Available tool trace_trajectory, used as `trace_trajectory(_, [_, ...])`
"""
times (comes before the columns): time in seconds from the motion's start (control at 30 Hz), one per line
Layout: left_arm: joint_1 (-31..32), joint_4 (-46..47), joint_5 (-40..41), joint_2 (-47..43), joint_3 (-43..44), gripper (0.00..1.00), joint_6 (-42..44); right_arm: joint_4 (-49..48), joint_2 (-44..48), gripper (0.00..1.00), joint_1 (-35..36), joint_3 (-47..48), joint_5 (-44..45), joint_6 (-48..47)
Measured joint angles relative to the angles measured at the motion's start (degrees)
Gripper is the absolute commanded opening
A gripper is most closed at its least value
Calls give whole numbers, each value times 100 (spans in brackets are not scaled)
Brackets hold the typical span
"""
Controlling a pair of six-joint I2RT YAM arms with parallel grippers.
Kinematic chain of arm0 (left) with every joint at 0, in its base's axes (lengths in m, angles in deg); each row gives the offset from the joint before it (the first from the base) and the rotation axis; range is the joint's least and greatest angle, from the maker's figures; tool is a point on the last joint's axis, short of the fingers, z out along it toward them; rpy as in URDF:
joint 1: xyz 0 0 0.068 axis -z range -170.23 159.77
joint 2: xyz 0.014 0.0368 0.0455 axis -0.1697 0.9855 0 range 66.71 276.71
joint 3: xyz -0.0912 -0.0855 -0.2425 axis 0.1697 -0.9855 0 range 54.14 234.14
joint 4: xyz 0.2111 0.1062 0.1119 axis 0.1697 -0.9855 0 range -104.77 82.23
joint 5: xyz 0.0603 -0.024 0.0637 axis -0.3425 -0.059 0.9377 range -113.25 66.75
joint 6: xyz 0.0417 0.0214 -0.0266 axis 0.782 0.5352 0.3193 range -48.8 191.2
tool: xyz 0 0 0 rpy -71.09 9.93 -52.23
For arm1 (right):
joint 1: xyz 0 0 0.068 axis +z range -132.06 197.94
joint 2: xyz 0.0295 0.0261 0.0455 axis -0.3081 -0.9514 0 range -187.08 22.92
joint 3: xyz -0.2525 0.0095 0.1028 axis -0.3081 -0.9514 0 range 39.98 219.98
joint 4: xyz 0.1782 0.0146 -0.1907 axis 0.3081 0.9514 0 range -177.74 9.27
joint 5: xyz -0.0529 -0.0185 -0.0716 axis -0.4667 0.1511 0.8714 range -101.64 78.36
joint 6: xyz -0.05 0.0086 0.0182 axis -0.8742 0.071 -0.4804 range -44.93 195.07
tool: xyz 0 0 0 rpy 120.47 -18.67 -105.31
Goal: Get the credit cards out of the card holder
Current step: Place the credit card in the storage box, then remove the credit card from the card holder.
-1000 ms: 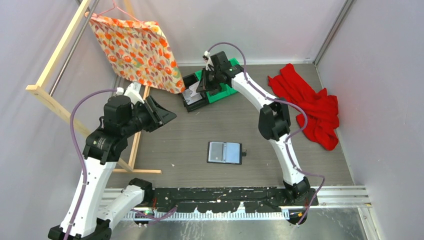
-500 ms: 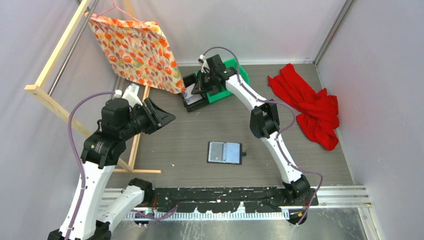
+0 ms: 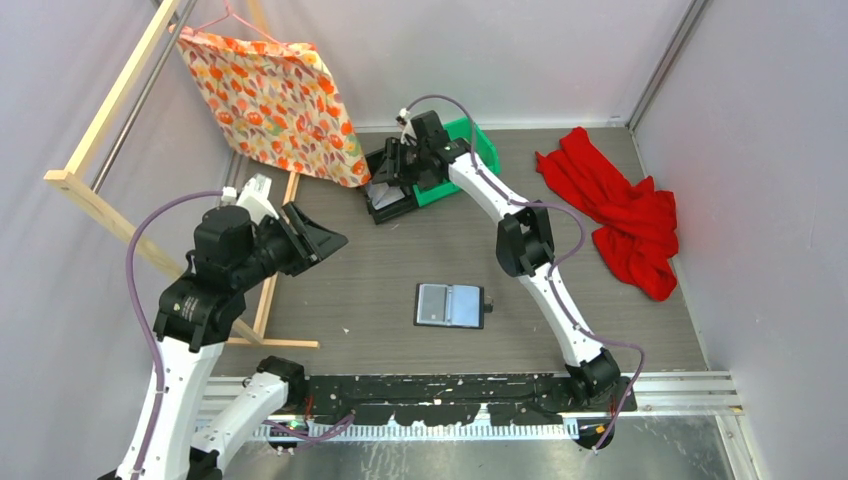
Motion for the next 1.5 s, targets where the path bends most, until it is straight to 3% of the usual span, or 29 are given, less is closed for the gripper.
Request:
trace_trajectory(0.4, [0,20,-11,-26,-79,46,-120,-20,584,59,31,-739,640,-330])
trace_trajectory(0.77, [0,240,-219,120,-391,46,-175,-44,2647,61,-33,-2341,1294,-826])
trace_trajectory(0.83, [0,304,-275,280,-511,46,-170,-149,3287,61,-79,-3034,1327,-826])
trace_trajectory(1.0, [149,632,-334,669,-1104,47,-173,-597,5462,60,-221,-5831,1707,-691])
trace_trajectory(1.23, [1117,1344,-166,1971,-1961,48,-236,-911,7241,58,-208,-8990,1838,-127])
trace_trajectory(1.4, [1674,2133,-129,2905,-1967,46,-278,-815,7818,58,-72,-10334,1926,251])
trace_trajectory(1.5, [1947,2645,-216,3648,-1963,46,-310,-887,8030,57,24,-10542,1950,409])
